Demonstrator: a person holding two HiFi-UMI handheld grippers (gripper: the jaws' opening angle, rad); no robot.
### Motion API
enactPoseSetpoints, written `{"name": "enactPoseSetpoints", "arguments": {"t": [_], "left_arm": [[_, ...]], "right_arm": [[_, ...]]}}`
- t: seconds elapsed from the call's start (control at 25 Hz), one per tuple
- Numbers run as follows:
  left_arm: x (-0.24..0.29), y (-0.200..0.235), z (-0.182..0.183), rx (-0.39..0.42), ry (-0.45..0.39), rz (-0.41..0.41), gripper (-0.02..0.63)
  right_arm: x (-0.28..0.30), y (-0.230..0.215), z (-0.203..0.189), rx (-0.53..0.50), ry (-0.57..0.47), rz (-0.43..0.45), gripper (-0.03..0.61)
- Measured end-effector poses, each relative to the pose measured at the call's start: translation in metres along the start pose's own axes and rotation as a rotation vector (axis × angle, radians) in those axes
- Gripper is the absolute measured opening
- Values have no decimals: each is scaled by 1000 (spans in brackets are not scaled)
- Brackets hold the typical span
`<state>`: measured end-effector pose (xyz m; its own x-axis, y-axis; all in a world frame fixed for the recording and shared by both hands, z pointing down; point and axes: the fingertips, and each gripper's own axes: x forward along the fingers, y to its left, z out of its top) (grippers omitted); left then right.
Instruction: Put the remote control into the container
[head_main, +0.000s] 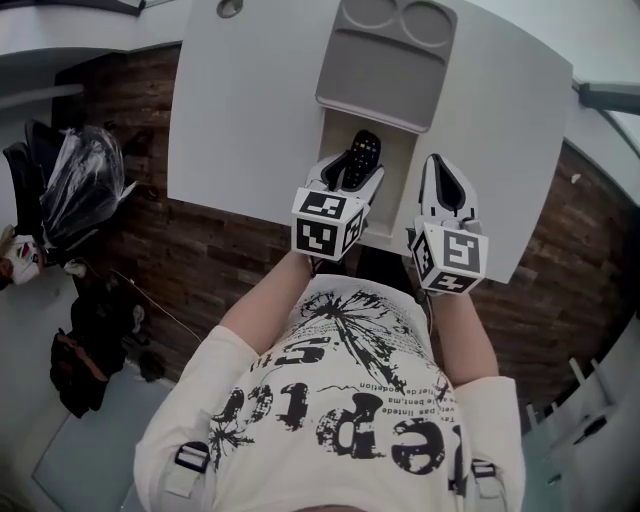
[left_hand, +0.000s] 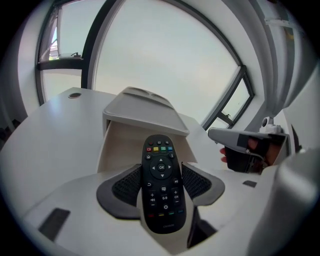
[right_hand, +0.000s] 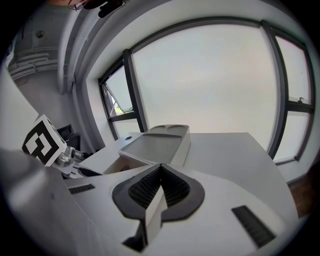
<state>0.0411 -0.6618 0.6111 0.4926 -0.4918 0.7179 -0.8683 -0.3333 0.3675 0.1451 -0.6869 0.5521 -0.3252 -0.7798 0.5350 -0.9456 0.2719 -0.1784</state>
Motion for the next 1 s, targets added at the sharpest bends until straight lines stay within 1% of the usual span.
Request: {"name": "enactPoseSetpoints", "arguments": {"t": [0.2,0.32,0.52,0.6,0.76,0.8,1.0], "left_arm": [[15,10,-13,6,70,52,262],[21,14,-17,12,92,76,262],[28,14,-22,21,121,91,262],[28,14,-24,57,128,108,262],[36,10,-33,207,148,161,262],[37,8,-34,221,150,164,262],[39,7,-28,186,135,129,264]], "right_arm": [[9,5,-2,-32,9,23,2],[9,7,-7,-23,19,30,2],[9,6,-15,-19,40,44,2],[10,7,-10,-20,28,45,2],[10,1,1,22,2,40,2],[9,0,3,33,-2,37,2],[0,-10,3,42,-10,11,2]]}}
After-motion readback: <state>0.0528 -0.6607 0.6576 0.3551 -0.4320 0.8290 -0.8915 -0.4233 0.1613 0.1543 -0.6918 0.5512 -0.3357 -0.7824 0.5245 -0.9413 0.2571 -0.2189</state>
